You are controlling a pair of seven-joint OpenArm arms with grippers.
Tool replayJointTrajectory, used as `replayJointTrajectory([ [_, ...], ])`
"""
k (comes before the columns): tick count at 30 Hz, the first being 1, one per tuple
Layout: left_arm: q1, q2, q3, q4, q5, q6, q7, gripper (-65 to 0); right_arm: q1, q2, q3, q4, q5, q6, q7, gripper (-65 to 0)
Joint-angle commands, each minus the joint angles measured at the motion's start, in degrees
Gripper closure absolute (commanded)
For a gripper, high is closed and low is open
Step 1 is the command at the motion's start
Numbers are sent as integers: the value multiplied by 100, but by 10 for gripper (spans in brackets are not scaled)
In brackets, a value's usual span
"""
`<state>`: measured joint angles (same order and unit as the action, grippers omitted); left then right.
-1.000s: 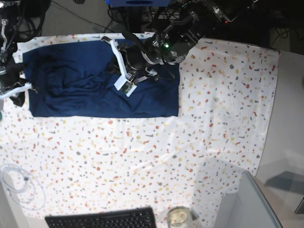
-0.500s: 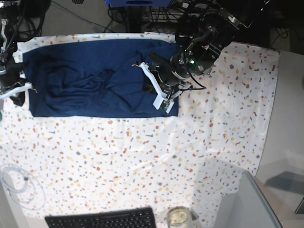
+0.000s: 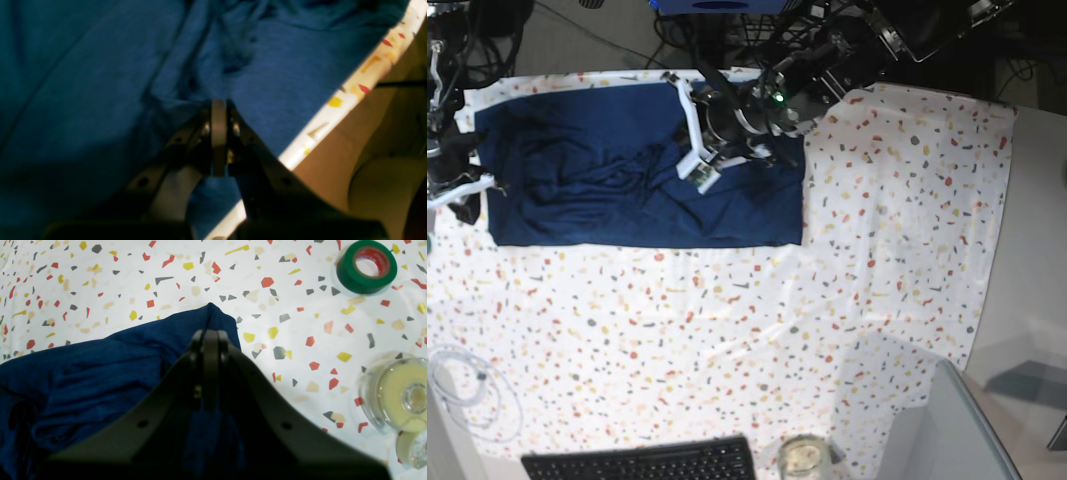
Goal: Layout the t-shirt on the table in an organized manner, then fold the t-shirt properly
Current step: 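Smooth the folded shirt with the right gripper along its collar edge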
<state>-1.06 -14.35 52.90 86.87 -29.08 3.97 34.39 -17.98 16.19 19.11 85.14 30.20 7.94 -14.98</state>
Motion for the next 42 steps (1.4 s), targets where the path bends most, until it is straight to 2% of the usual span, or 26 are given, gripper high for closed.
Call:
replayJointTrajectory([
  [1, -92, 42, 217, 205, -50, -49, -85, 0, 35, 100, 53, 105, 44, 19, 149, 0],
  [6, -435, 33, 1079, 531, -50, -49, -77, 0, 35, 100, 53, 105, 44, 19, 149, 0],
  [9, -391, -134, 964, 794, -50, -23, -103, 0, 26, 100, 62, 114, 44, 19, 149, 0],
  [12, -83, -301, 261, 1120, -15, 47, -103, 0, 9, 100, 62, 123, 44, 19, 149, 0],
  [15, 304, -319, -715, 1146, -6, 425, -77, 0, 0, 100, 62, 114, 44, 19, 149, 0],
  [19, 453, -337, -1207, 1067, -6, 469, -85, 0, -193, 118, -26, 352, 62, 63, 140, 0],
  [22, 708, -556, -1778, 1190, -15, 469, -121, 0, -501, 100, -386, 1125, 71, 520, -229, 0],
  [23, 858, -565, -2174, 1199, -15, 469, -121, 0, -615, 65, -571, 1433, 71, 608, -440, 0],
  [27, 1649, -530, -4293, 1032, -33, 390, -121, 0, -835, -287, -1643, 2180, 35, 625, -1170, -2],
  [28, 1790, -530, -4767, 988, -41, 267, -129, 0, -835, -313, -1969, 2198, 35, 625, -1310, -2],
  [32, 2299, -460, -6675, 759, -59, -691, -129, 0, -528, -375, -3155, 2119, 44, 608, -1820, -11],
  [33, 2387, -380, -7132, 689, -59, -981, -129, 0, -492, -445, -3375, 2083, 35, 520, -1926, -42],
  [34, 2449, -310, -7545, 618, -33, -1254, -129, 0, -484, -480, -3516, 2057, 35, 291, -1961, -99],
  [38, 2563, -90, -8794, 276, -15, -2195, -121, 0, -387, -498, -3736, 1890, 27, -685, -1943, -378],
  [39, 2563, -20, -9014, 188, -15, -2353, -112, 0, -334, -480, -3736, 1855, 27, -746, -1943, -402],
  [42, 2563, 138, -9594, -94, -6, -2713, -112, 0, -176, -498, -3736, 1494, 27, -746, -1943, -378],
])
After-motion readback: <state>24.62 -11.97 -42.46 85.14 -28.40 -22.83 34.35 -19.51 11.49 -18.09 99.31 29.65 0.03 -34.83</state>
